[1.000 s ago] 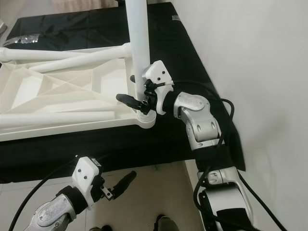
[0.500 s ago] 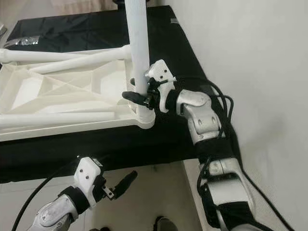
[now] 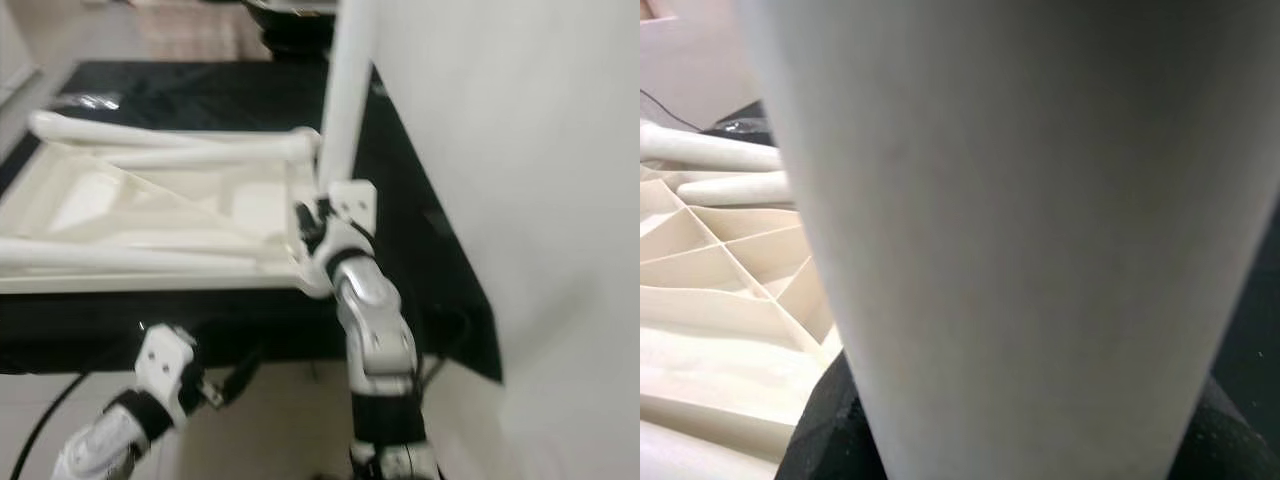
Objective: Building children table
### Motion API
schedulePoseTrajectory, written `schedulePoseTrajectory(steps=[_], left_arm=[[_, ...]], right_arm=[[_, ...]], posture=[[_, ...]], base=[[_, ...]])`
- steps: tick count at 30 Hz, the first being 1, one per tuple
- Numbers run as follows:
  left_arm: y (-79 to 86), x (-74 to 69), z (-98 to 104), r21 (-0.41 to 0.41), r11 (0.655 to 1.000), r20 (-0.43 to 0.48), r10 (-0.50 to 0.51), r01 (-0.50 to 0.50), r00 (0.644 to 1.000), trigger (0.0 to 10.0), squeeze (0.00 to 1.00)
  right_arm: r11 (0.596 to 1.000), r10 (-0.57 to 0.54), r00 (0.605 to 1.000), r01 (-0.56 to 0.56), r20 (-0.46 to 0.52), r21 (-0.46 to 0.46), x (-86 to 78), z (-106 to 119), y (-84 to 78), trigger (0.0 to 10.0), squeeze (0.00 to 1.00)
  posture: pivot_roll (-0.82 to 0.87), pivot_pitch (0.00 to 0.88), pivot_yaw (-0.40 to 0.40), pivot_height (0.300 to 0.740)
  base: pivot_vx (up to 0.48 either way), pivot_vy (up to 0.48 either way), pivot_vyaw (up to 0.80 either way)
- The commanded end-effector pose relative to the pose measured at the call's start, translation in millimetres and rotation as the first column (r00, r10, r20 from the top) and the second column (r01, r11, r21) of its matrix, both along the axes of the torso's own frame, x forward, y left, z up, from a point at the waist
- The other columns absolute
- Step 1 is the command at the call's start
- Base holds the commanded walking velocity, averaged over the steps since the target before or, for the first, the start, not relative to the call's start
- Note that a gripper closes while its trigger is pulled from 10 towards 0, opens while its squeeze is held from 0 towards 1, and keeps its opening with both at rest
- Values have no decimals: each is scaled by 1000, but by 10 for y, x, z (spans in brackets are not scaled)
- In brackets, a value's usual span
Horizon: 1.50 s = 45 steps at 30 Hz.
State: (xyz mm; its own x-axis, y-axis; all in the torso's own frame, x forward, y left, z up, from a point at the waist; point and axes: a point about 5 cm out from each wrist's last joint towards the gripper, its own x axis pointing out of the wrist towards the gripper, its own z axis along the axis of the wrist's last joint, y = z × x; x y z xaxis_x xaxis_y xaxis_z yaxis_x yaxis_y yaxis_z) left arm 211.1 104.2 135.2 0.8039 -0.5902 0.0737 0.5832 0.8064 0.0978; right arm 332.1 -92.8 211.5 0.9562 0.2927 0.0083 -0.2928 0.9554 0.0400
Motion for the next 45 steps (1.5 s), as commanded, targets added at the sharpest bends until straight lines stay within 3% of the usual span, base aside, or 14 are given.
schedulePoseTrajectory(steps=[1,2,8,9,13,17,25,26,27,32,39,42,43,45], left_arm=[[29,-28,-48,11,1000,-13,29,-29,999,10000,0],[41,-35,-55,11,999,-17,33,-33,999,10000,0],[70,-65,-98,11,1000,-40,29,-28,999,10000,0],[69,-70,-119,13,1000,-45,21,-20,999,10000,0],[66,-69,-136,14,1000,-48,14,-14,999,10000,0],[8,8,-189,8,1000,-40,-26,26,999,10000,0],[-19,44,-206,-11,998,-37,-59,59,998,10000,0],[-20,55,-206,-15,998,-37,-59,58,998,10000,0],[-18,68,-205,-21,998,-35,-52,51,998,10000,0],[-15,97,-201,-33,999,-24,-33,32,999,10000,0],[-19,120,-207,-43,999,-9,-20,19,1000,10000,0],[-18,118,-202,-49,999,-1,-16,16,1000,10000,0],[-18,118,-202,-49,999,-1,-16,16,1000,10000,0],[-6,114,-195,-53,999,3,-12,12,1000,10000,0]], right_arm=[[1000,-3,960,7,-280,14,13,-531,-28,10000,0],[1000,20,963,-15,-270,20,41,-497,-43,10000,1000],[991,127,974,-118,-189,61,93,-325,-77,10000,922],[970,237,964,-228,-120,86,121,-220,-78,10000,0],[945,322,944,-316,-67,90,139,-145,-81,10000,0],[829,558,828,-559,57,-6,152,23,-122,10000,0],[775,626,779,-616,38,-138,226,40,-173,10000,0],[757,645,764,-634,25,-160,238,44,-190,3020,0],[746,655,756,-642,17,-176,254,52,-213,0,0],[724,675,738,-661,6,-196,301,57,-277,0,0],[741,647,762,-637,-26,-212,330,-44,-379,0,0],[886,420,903,-430,-92,-172,359,-264,-508,0,0],[886,420,903,-430,-92,-172,359,-264,-508,0,0],[976,121,979,-148,-167,-160,282,-536,-527,0,0]], posture=[[32,206,-2,740],[34,199,-2,740],[38,175,0,740],[40,164,2,740],[41,162,2,740],[66,131,-1,740],[63,125,3,740],[60,124,6,740],[58,122,3,740],[56,122,-2,740],[42,124,-10,740],[25,135,-26,740],[25,135,-26,740],[18,147,-26,740]], base=[[0,0,0],[0,0,0],[0,0,0],[0,0,0],[0,0,0],[0,0,0],[0,0,0],[0,0,0],[0,0,0],[0,0,0],[0,0,0],[0,0,0],[0,0,0],[0,0,0]])
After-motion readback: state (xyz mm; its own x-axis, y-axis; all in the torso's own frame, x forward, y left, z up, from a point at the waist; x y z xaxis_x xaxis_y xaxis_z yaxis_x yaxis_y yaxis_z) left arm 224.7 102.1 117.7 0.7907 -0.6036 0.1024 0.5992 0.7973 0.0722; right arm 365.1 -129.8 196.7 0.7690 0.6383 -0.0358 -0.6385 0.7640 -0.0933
